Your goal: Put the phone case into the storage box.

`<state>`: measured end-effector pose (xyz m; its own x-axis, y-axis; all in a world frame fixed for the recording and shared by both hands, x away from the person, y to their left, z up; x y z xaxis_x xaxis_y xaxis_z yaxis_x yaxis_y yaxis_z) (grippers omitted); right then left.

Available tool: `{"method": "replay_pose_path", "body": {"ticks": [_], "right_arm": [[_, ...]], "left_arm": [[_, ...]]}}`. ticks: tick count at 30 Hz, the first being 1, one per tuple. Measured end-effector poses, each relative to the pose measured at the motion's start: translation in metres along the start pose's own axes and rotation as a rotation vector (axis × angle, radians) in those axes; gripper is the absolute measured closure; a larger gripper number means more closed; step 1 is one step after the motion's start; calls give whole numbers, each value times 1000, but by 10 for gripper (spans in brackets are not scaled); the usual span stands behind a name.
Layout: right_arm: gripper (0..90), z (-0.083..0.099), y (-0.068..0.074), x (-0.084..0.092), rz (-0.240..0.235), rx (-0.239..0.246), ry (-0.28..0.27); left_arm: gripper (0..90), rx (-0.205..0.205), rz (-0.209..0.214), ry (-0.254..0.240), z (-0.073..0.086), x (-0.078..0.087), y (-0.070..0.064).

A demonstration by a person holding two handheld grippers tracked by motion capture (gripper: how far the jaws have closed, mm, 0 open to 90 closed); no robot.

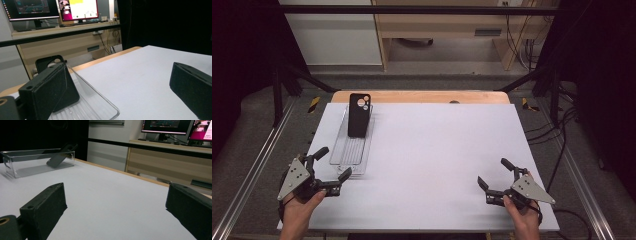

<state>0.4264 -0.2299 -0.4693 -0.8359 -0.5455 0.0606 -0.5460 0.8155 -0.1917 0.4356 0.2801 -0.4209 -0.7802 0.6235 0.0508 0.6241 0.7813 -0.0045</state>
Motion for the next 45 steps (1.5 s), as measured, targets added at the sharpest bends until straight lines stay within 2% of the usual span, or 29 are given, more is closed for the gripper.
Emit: {"method": "replay_pose_path", "body": {"ticks": [10, 22, 25, 36, 42, 45], "right_arm": [[34, 1, 0, -1, -1, -1, 5], [34, 1, -1, -1, -1, 2, 6], [33, 1, 0, -1, -2, 0, 7], [32, 3, -4, -4, 15, -15, 18], [38, 10, -13, -15, 60, -39, 76], [38, 11, -13, -15, 68, -42, 81]], "left_arm": [[6, 10, 7, 14, 9, -4, 1], [6, 18, -3, 29, 19, -7, 9], [6, 31, -7, 32, 21, -7, 12], [6, 23, 17, 46, 25, -12, 3], [6, 12, 27, 56, 28, -16, -4], [6, 6, 31, 61, 29, -17, -5]]}}
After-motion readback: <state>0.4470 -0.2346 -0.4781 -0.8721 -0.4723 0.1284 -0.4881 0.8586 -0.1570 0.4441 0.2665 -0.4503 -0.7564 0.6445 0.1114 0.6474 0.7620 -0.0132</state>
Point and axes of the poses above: each handheld gripper's, and its own axes: x roughly backward along the jaws, z roughly out of its underside, y roughly to its left, the point moved 4 cm from there along -x, roughly forward along the jaws, and after that the axes turned 6 degrees about x, right-handed, at the moved point
